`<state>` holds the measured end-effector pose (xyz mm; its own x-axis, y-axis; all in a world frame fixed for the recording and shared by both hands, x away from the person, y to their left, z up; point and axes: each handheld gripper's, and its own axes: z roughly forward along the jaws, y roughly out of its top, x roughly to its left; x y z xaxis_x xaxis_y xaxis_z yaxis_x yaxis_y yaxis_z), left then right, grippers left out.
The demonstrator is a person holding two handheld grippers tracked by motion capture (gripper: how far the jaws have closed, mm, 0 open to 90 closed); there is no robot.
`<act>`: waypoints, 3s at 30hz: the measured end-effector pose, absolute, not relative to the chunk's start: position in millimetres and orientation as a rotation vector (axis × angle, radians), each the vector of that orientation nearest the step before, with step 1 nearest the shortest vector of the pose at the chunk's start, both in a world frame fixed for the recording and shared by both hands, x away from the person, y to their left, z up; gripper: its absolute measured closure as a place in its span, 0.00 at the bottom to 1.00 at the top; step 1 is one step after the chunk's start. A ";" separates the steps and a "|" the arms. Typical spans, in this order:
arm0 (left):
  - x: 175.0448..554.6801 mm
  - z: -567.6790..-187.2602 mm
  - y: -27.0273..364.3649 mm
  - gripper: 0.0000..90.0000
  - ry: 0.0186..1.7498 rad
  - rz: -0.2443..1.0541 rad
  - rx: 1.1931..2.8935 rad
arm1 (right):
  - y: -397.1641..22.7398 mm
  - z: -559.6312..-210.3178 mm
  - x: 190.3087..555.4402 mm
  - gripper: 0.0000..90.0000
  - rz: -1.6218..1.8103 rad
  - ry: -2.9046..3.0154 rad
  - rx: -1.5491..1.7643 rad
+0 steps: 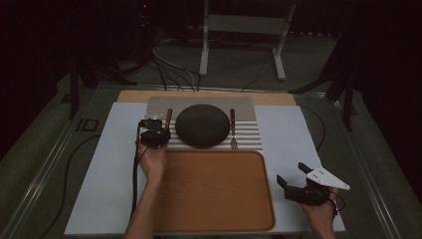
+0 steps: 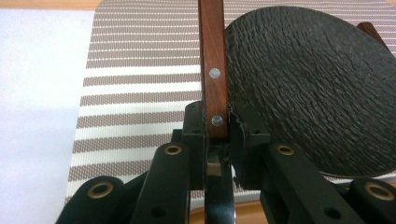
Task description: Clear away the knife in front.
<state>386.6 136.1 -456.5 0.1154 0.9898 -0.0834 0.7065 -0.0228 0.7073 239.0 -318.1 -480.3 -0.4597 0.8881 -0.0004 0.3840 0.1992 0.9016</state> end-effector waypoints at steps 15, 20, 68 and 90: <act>361.1 -464.1 131.0 0.87 1.643 0.605 1.794 | -317.5 -480.7 239.3 0.10 1.216 1.948 1.180; 353.8 -468.1 130.7 0.87 1.645 0.611 1.798 | -317.5 -480.8 239.4 0.10 1.215 1.949 1.179; 269.9 -503.9 136.1 0.87 1.722 0.614 1.812 | -315.2 -481.8 240.4 0.10 1.204 1.960 1.180; 254.4 -507.9 136.7 0.61 1.709 0.567 1.816 | -314.2 -482.0 240.5 0.10 1.197 1.964 1.175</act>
<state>254.4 136.7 -507.9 0.0911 0.9926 -0.0801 0.7480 -0.0151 0.6636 240.5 -314.2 -482.0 -0.4658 0.8848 -0.0135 0.3935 0.2208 0.8924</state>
